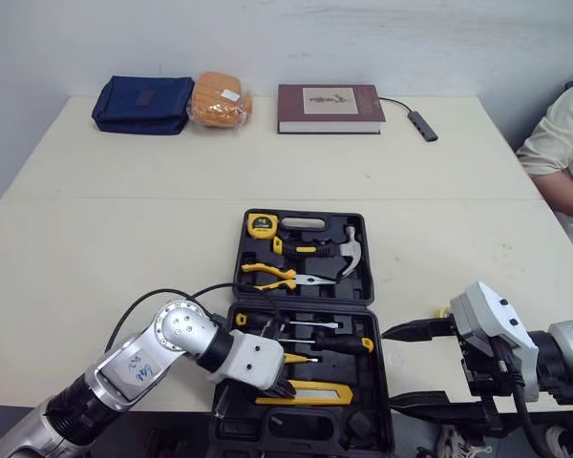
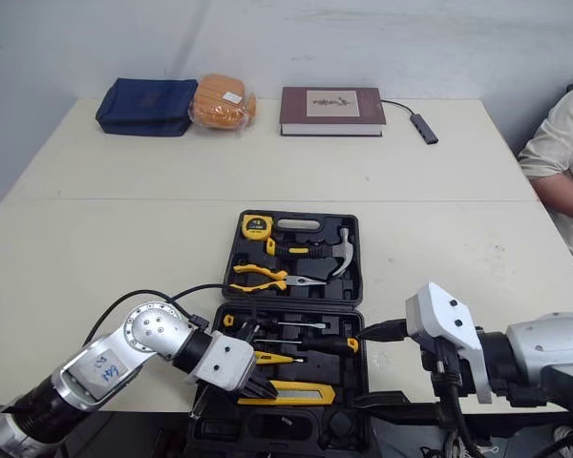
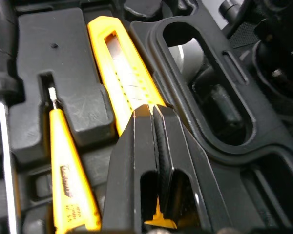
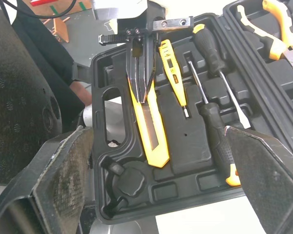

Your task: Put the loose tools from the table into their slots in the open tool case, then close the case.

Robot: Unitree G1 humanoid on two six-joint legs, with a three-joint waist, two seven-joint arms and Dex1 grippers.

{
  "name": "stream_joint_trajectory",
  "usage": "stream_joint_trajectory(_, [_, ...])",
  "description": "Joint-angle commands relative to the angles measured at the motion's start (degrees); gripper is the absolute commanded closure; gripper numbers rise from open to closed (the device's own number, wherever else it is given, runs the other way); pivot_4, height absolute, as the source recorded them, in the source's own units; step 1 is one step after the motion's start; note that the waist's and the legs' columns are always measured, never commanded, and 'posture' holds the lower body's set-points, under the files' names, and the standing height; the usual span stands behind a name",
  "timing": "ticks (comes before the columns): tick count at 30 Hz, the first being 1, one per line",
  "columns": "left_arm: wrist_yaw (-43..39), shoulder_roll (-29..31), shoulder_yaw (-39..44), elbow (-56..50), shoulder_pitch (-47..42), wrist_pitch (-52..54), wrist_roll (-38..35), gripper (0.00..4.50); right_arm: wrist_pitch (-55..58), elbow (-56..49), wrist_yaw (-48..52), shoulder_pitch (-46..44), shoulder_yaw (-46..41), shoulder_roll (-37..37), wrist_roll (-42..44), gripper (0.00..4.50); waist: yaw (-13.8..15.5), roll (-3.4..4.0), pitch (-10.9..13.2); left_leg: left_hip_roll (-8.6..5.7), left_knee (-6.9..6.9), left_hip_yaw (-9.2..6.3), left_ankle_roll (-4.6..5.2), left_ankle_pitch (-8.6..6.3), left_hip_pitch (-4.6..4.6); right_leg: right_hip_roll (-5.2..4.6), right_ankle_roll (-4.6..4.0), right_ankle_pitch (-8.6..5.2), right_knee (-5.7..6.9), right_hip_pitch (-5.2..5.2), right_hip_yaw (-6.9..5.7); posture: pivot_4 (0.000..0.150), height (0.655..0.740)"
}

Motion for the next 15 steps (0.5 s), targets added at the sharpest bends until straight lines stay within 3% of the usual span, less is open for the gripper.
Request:
stream_joint_trajectory(1, [0.26,0.39,-3.51,4.30,2.41,3.64,4.33,4.46,-0.50,-1.35,0.04,-0.33,-0.38,0.37,0.97,0.00,0.00,0.01,-0.02,0.00,-0.01,0.00,0.00,0.00,0.01,-0.01,0.00,0.00,-0.02,0.01,0.00,0.150,0.7400])
stream_joint_trajectory(3, [0.30,-0.02,-1.94,3.84,2.50,3.20,2.65,4.46,-0.77,-1.22,0.08,-0.08,-0.19,0.47,0.24,0.00,0.00,0.02,-0.02,0.00,-0.03,-0.01,0.01,-0.01,0.01,-0.01,0.00,0.00,-0.02,0.01,0.00,0.150,0.7400])
stream_joint_trajectory(8, [-1.00,0.98,16.04,-3.97,5.03,11.23,-19.06,4.46,-0.10,0.54,-2.07,1.40,-4.32,1.97,-0.55,0.00,-0.16,-0.15,0.09,0.01,-0.04,-0.03,-0.03,0.02,-0.15,-0.01,0.00,0.00,0.02,-0.19,-0.01,0.150,0.7400])
stream_joint_trajectory(12, [1.01,5.52,31.52,-5.39,7.96,21.28,-32.27,2.79,0.76,3.97,-2.82,4.63,-11.29,3.91,-2.46,0.00,-0.11,-0.17,0.12,0.02,0.06,-0.08,-0.08,0.05,-0.30,-0.01,-0.01,0.00,0.15,-0.32,-0.05,0.150,0.7400])
stream_joint_trajectory(15, [3.65,8.30,41.21,-3.02,11.51,25.27,-35.13,1.45,-0.40,7.80,-1.57,8.64,-16.39,5.61,-6.80,0.00,-0.08,-0.17,0.12,0.00,0.05,-0.08,-0.07,0.04,-0.29,-0.01,-0.01,0.00,0.10,-0.28,-0.06,0.150,0.7400])
